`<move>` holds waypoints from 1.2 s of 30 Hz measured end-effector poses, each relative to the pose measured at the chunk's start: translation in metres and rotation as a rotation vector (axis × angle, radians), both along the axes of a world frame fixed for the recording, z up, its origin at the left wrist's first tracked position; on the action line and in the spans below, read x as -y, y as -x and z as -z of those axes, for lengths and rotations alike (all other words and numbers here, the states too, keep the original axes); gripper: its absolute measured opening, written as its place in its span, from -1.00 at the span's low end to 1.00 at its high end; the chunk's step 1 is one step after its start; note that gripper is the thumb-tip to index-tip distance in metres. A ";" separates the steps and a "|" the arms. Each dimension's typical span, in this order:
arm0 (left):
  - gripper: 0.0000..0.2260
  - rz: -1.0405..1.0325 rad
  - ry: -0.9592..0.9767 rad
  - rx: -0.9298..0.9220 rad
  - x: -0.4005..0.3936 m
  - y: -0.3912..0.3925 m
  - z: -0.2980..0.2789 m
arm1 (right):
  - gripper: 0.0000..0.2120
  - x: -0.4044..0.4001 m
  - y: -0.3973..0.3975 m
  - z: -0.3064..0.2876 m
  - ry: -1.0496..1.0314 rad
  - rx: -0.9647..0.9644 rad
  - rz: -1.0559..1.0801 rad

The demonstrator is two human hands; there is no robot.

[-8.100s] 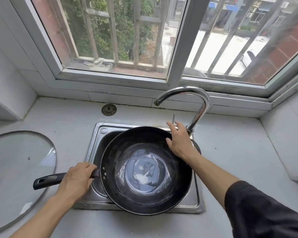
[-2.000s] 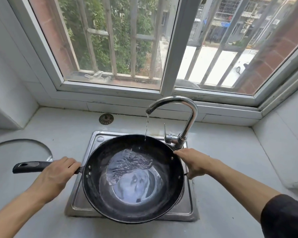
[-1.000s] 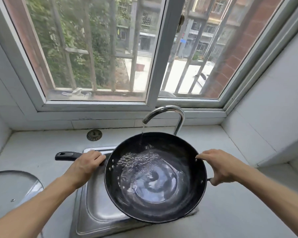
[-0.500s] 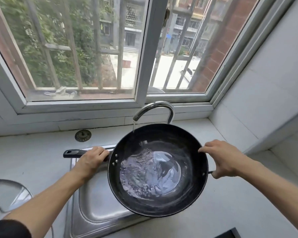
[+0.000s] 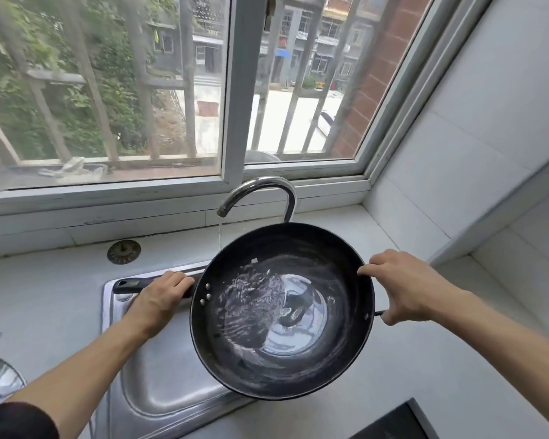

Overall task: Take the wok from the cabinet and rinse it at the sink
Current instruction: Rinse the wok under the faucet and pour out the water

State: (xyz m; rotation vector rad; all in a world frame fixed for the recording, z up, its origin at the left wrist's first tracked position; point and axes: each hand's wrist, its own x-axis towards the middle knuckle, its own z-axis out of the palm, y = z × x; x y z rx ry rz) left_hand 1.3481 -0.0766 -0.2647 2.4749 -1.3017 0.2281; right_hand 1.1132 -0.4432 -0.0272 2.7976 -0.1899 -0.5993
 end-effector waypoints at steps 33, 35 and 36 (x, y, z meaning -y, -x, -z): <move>-0.76 0.002 -0.154 0.233 0.015 -0.077 -0.009 | -0.08 -0.027 0.030 0.127 -0.172 0.487 0.150; -0.71 -0.005 -0.165 0.216 0.019 -0.075 -0.006 | -0.08 -0.027 0.030 0.130 -0.175 0.498 0.158; -0.72 -0.009 -0.170 0.216 0.021 -0.074 -0.005 | -0.09 -0.027 0.030 0.131 -0.179 0.502 0.163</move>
